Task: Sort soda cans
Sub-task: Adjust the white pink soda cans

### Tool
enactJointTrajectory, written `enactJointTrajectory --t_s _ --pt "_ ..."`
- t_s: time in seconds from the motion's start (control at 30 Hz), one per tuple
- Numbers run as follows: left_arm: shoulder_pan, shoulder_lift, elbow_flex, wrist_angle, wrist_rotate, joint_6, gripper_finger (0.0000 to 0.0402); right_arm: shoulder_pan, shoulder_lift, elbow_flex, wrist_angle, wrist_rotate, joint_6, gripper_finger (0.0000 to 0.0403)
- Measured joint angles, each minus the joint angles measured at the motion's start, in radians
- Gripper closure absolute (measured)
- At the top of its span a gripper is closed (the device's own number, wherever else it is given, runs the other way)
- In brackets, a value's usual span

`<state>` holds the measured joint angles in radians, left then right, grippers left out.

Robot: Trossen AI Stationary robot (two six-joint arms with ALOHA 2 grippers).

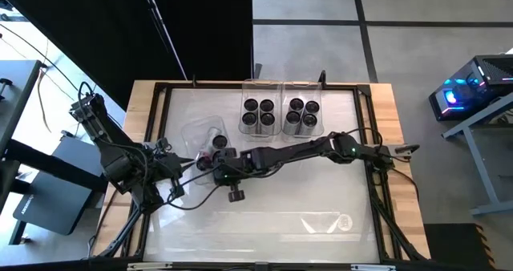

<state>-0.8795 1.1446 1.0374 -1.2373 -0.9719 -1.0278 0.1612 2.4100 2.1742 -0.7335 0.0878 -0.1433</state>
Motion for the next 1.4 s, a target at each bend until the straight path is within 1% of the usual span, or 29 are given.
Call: enactJointTrajectory --t_s 0.13,0.27,0.5,0.63,0.83,0.9,1.0,1.23,1.4 --pt "0.002 0.0 -0.019 0.0 0.0 -0.019 0.037 0.006 0.0 0.0 -0.011 0.005 0.067 0.0402" --pt "0.002 0.0 -0.062 0.002 0.002 -0.068 0.037 0.018 0.0 0.0 -0.024 0.009 0.117 0.0402" --pt "0.002 0.0 -0.128 0.01 0.001 -0.155 0.037 0.039 0.0 -0.001 -0.03 0.009 0.12 0.0398" --pt "0.002 0.0 -0.158 0.018 0.0 -0.199 0.0369 0.048 0.004 -0.006 -0.06 0.025 0.101 0.0372" --pt "0.002 0.0 -0.206 0.063 -0.001 -0.218 0.0361 0.05 -0.027 -0.006 -0.099 -0.016 0.111 0.0308" --pt "0.002 0.0 -0.211 0.072 -0.001 -0.212 0.0358 0.052 -0.043 -0.008 -0.122 -0.018 0.118 0.0292" --pt "0.002 0.0 -0.212 0.112 -0.002 -0.159 0.0357 0.061 -0.062 -0.009 -0.143 -0.017 0.12 0.028" --pt "0.002 0.0 -0.212 0.217 -0.007 -0.02 0.0357 0.081 -0.085 -0.008 -0.148 -0.008 0.12 0.0276" --pt "0.002 0.0 -0.212 0.222 -0.009 0.001 0.0357 0.089 -0.086 -0.006 -0.148 -0.008 0.119 0.0276"
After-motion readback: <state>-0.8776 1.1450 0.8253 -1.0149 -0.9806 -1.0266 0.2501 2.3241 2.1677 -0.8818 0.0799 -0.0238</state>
